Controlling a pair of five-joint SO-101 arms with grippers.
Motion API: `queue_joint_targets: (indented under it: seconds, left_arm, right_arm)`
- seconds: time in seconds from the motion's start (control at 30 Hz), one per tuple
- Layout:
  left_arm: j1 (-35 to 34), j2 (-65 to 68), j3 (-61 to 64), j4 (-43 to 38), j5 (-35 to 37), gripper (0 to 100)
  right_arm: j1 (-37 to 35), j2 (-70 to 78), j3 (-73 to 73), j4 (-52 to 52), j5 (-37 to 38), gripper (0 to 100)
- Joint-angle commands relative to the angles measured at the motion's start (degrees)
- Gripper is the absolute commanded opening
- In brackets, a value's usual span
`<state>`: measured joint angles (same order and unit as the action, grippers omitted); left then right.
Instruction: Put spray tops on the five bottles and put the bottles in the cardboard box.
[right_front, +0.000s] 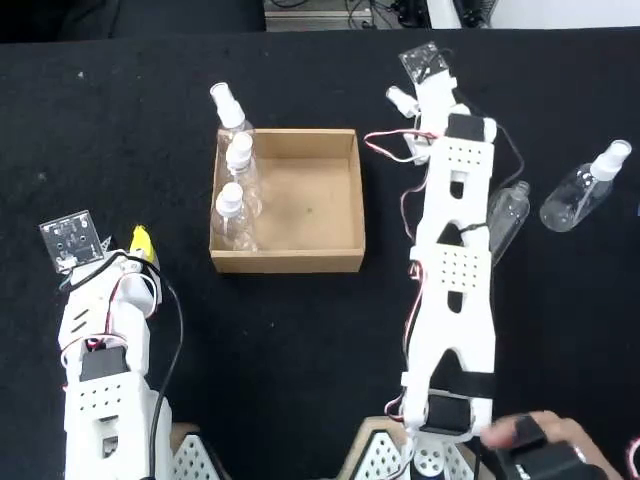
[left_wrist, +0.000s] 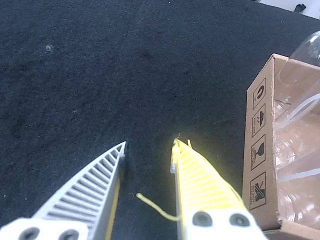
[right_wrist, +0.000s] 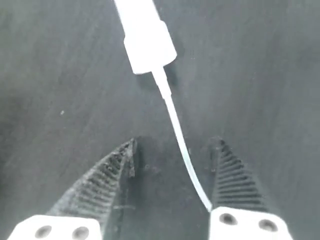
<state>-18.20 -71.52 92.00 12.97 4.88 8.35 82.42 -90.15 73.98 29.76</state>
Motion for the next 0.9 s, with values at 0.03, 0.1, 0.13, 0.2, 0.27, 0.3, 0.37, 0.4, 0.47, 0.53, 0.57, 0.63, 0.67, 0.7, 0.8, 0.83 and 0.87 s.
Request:
queue_joint_targets:
  seconds: [0.03,0.1,0.13,0.2,0.27,0.3,0.37,0.4,0.47,0.53,0.57,0.63,0.67,0.7,0.8,0.83,0.87]
  left_arm:
    - [-0.6,-1.0,-0.6,-1.4,-0.5,13]
    - [-0.6,-1.0,-0.6,-1.4,-0.5,13]
    - [-0.6,-1.0,-0.6,-1.4,-0.5,13]
    - [-0.6,-1.0,-0.6,-1.4,-0.5,13]
    - [-0.6,-1.0,-0.6,-1.4,-0.5,13]
    - [-0.6,-1.0,-0.6,-1.4,-0.5,13]
    - [-0.6,-1.0,-0.6,-1.4,-0.5,13]
    - [-0.6,-1.0,-0.6,-1.4,-0.5,13]
    - [-0.6,-1.0,-0.6,-1.4,-0.5,13]
    - [-0.6,-1.0,-0.6,-1.4,-0.5,13]
    - [-0.6,-1.0,-0.6,-1.4,-0.5,13]
    - [-0.6,-1.0,-0.6,-1.4,-0.5,13]
    - [-0.6,-1.0,-0.7,-1.4,-0.5,13]
    - [-0.6,-1.0,-0.7,-1.4,-0.5,13]
    - [-0.6,-1.0,-0.7,-1.4,-0.5,13]
    - [-0.6,-1.0,-0.7,-1.4,-0.5,13]
    - [-0.6,-1.0,-0.7,-1.4,-0.5,13]
  right_arm:
    - [2.9,0.7,-3.6,-2.8,5.6,0.5]
    - [4.4,0.7,-4.0,0.3,6.0,0.7]
    - [4.9,0.4,-4.9,1.8,6.0,1.1]
    - [6.2,-0.5,-5.6,4.8,6.0,0.9]
    - [7.0,-1.9,-5.3,7.6,6.0,1.0]
    - [7.5,-2.5,-5.3,9.3,6.0,1.0]
    - [8.0,-3.6,-5.3,13.0,6.0,1.0]
    - [8.4,-4.0,-5.3,14.7,6.0,1.0]
    - [9.0,-4.8,-5.4,17.7,6.0,1.0]
    - [9.8,-5.8,-5.4,20.6,5.9,1.0]
    - [10.4,-6.5,-5.4,22.4,5.9,1.0]
    - [11.3,-8.0,-5.4,26.1,5.9,1.0]
    - [11.6,-8.7,-5.3,27.2,5.4,1.0]
    - [12.1,-9.5,-5.3,27.1,3.9,1.0]
    - [12.4,-11.6,-5.3,26.5,-1.0,1.5]
    - [11.6,-12.3,-5.3,26.6,-2.6,1.5]
    - [10.5,-12.9,-5.3,26.6,-4.0,1.6]
